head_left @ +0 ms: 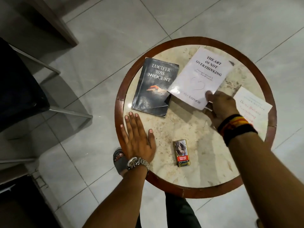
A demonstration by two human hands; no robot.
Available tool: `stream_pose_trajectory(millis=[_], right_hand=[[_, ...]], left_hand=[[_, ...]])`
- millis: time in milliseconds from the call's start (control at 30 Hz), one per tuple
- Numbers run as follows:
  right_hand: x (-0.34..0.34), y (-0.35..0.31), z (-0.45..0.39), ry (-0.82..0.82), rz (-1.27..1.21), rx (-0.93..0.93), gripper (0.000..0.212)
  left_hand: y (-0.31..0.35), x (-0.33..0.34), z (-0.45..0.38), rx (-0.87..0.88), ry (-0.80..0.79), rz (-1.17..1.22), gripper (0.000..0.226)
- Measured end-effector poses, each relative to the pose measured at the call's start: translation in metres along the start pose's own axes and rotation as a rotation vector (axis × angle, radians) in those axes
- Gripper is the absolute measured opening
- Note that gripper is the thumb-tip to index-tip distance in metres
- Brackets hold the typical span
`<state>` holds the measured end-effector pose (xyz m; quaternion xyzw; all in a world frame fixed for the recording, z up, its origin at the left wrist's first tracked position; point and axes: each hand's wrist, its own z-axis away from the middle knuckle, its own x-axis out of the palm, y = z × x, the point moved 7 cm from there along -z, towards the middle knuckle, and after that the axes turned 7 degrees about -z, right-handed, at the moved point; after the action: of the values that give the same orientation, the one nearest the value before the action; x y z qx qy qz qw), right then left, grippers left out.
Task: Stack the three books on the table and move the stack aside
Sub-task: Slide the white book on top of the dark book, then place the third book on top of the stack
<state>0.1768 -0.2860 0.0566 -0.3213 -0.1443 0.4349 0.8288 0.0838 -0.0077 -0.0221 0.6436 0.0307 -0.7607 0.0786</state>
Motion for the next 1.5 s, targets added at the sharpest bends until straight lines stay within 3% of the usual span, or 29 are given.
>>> stream_pose_trajectory(millis=[133,300,467,567,733,933,1000,1200,1333,1500], right_hand=[[0.054,0.035,0.018,-0.139,-0.069,0.049,0.013],[0.097,0.051,0.015,-0.157,0.11,0.014,0.018],[0.096,0.06,-0.002,-0.078,0.212,-0.014,0.01],[0.092,0.062,-0.01,-0.007,0.239,-0.054,0.023],[0.085,0.063,-0.003,0.062,0.28,-0.117,0.018],[0.009,0.014,0.006,0.292,0.553,-0.429,0.028],[-0.021,0.002,0.005,0.368,0.667,-0.458,0.033],[-0.092,0.003,0.009,0.561,0.76,-0.412,0.058],[-0.131,0.019,0.007,0.632,0.656,-0.131,0.092],[-0.147,0.024,0.002,0.595,0.584,0.061,0.106]], left_hand=[[-0.001,0.0,0.0,0.006,0.004,0.002,0.079],[-0.001,0.001,-0.002,0.011,0.016,0.013,0.078],[-0.001,0.0,-0.002,0.0,0.025,0.014,0.079],[-0.001,0.001,-0.002,-0.001,0.016,0.011,0.079],[-0.002,0.002,-0.003,-0.004,0.011,0.028,0.078],[0.0,-0.002,0.0,0.021,0.004,0.028,0.079],[-0.001,-0.002,0.001,0.024,-0.001,0.02,0.08],[0.0,-0.003,0.002,0.018,0.017,0.009,0.079],[0.001,-0.003,0.001,0.001,0.013,0.014,0.078],[0.001,-0.003,0.002,-0.009,0.013,0.001,0.078]])
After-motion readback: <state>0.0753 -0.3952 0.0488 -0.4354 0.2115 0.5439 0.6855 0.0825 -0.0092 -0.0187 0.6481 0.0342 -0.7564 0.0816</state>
